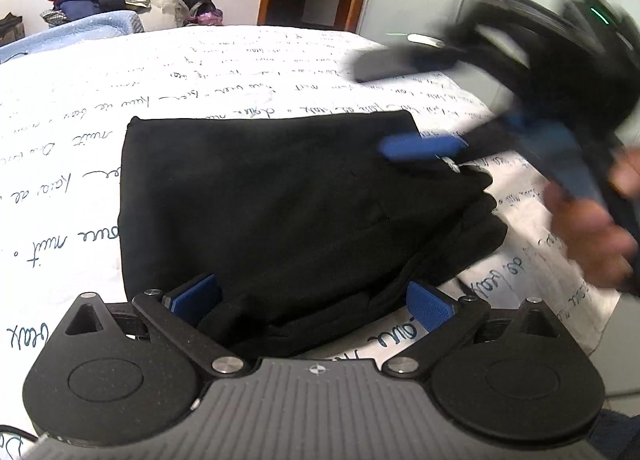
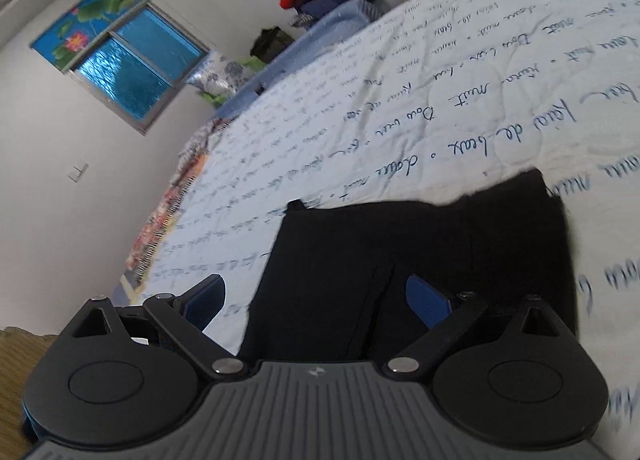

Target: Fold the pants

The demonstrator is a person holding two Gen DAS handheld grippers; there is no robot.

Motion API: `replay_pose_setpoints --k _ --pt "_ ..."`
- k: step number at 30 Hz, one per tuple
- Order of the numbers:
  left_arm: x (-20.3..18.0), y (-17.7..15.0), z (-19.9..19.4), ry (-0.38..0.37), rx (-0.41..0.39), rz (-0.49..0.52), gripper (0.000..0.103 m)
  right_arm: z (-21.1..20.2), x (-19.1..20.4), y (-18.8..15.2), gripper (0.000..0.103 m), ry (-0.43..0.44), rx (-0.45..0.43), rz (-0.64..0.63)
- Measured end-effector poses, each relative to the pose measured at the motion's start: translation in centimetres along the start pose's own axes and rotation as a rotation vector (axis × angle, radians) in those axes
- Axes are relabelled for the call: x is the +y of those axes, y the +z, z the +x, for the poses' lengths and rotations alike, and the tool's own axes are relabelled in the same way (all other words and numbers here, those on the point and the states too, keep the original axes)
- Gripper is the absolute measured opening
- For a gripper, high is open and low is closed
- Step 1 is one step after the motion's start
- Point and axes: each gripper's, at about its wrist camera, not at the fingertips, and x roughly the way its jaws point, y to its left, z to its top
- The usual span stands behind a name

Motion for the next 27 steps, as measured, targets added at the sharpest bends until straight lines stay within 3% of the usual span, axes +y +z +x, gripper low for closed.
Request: replay_pose_setpoints --k 2,5,7,10,14,18,20,22,23,24,27 --pt "0.3 0.1 -0.2 -0.007 0.001 -0.019 0.102 -0.7 -1.6 -2.0 0.098 -0.021 0.008 0.054" --pt "0.6 0.6 -0.6 -0.01 -0.003 -0.053 0.098 -1.9 -4.0 -3.4 0.098 0.069 -0.071 0.14" --pt "0.7 1.6 -1.4 -0.008 -0.014 -0.07 0.096 -2.9 -3.6 -2.0 0.098 0.067 -0.08 0.201" --pt "1.1 3.7 -3.0 -0.011 -0.089 -0.057 0.098 -4.5 -2.4 0.5 0.098 0.11 -0.155 0.167" --pt "1.5 7.3 -2.2 0.025 -0.171 -0.052 0.1 -2.7 -2.6 4.2 0.102 0.132 -0.149 0.212" --pt "3.5 10.1 2.5 0.008 -0.098 -0.148 0.099 1.9 -6.0 6.2 0.102 0.189 -0.054 0.377" --pt "4.1 10.1 5.3 0.031 -0.041 -0.181 0.098 4.2 -8.0 6.4 0.102 0.178 -0.022 0.448" --pt "5.2 9.5 8.0 0.046 0.031 -0.215 0.099 5.3 -10.1 6.2 0.101 0.194 -0.047 0.493" --pt "5.5 9.1 8.5 0.046 0.021 -0.223 0.1 5.1 -10.9 6.1 0.101 0.226 -0.082 0.516" --pt "5.4 8.9 8.5 0.048 -0.002 -0.214 0.103 5.0 -11.5 6.0 0.097 0.228 -0.099 0.539" --pt "4.8 8.7 8.4 0.076 0.007 -0.172 0.103 5.1 -11.7 5.7 0.074 0.176 -0.08 0.491"
